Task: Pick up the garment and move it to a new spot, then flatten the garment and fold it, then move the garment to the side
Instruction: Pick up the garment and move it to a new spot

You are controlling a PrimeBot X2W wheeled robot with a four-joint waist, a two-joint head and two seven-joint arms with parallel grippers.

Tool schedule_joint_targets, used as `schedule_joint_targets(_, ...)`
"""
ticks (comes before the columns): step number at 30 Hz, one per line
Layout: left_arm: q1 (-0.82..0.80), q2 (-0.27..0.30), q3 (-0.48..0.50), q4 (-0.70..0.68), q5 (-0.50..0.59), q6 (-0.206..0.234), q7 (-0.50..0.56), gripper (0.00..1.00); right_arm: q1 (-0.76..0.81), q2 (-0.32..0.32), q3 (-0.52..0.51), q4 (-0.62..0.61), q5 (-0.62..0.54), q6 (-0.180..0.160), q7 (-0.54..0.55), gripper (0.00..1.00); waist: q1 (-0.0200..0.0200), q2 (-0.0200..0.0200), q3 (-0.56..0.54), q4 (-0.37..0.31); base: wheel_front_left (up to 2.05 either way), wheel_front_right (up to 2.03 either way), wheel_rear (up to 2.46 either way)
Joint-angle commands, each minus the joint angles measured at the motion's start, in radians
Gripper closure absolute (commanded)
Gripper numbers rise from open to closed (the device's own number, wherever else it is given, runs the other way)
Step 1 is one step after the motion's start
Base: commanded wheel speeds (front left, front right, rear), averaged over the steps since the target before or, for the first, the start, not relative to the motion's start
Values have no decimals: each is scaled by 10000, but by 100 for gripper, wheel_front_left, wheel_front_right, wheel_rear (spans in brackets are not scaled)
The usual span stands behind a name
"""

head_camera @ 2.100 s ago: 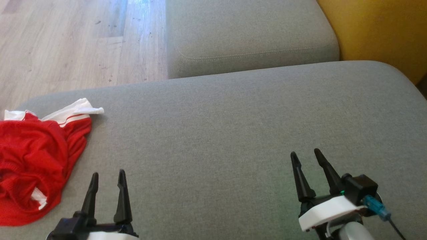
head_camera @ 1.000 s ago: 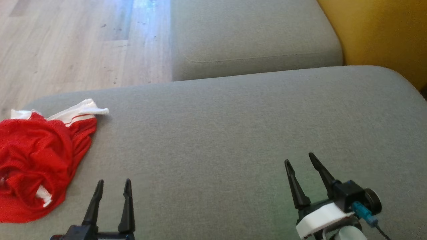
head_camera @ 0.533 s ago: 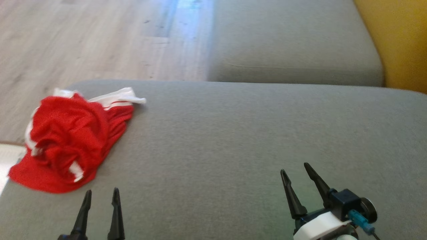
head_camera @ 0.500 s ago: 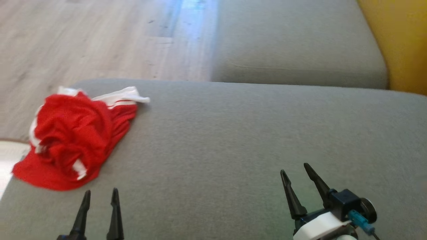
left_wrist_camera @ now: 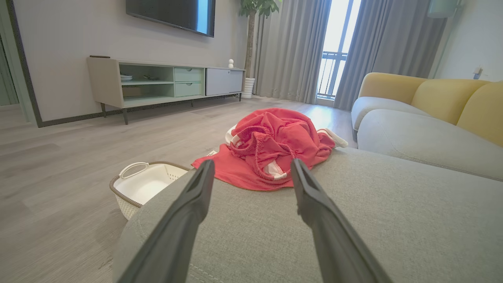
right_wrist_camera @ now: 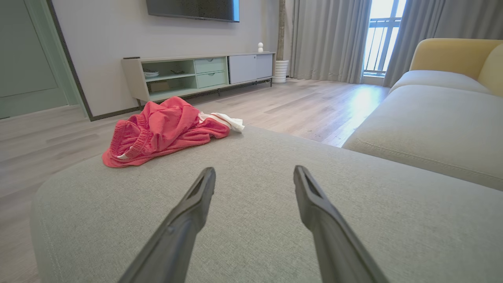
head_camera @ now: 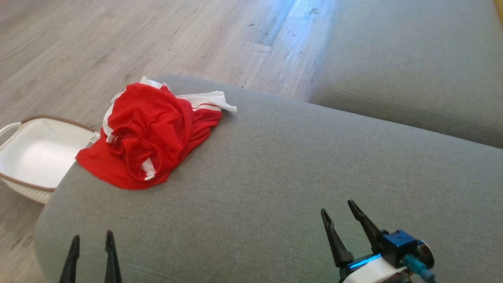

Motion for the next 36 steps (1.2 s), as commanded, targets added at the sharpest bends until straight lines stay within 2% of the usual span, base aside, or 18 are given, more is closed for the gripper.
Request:
schedule_joint_targets(1,-455,27,390,-440,127,22,-97,0,-547,-66,259,-320,30,-7,-111,0,1,0,120,168,0,0,0)
schedule_joint_targets(12,-661,37,831,-1561,340,146,-97,0,-574,-66,239,-208,-361,-7,-111,0,1,0,449,436,0,0,0)
schedule_joint_targets(16,-1442,422,876,-2194,492,106,-97,0,-535,-66,-97,-287,-821,-7,-111,0,1,0,957,588,0,0,0)
schedule_joint_targets(20,-2902,862,889,-2343,289,34,-97,0,-1033,-66,-456,-427,-1650,-7,-111,0,1,0,2125,520,0,0,0)
schedule_joint_targets(23,-4231,1302,657,-1739,158,-42,-97,0,-1478,-236,-748,-574,-2060,-7,-111,0,1,0,2936,490,0,0,0)
schedule_joint_targets(27,-6188,1737,184,-233,-141,-109,14,0,-2080,-663,-918,-844,-2299,-7,-111,0,1,0,3884,437,0,0,0)
schedule_joint_targets(28,-6188,1737,184,-233,-141,-109,14,0,-2080,-663,-918,-844,-2299,-7,-111,0,1,0,3884,437,0,0,0)
schedule_joint_targets(36,-9983,2278,-1149,3980,-1159,-159,1504,0,-3009,-1442,-1124,-1569,-2604,-7,-111,0,1,0,5327,447,0,0,0)
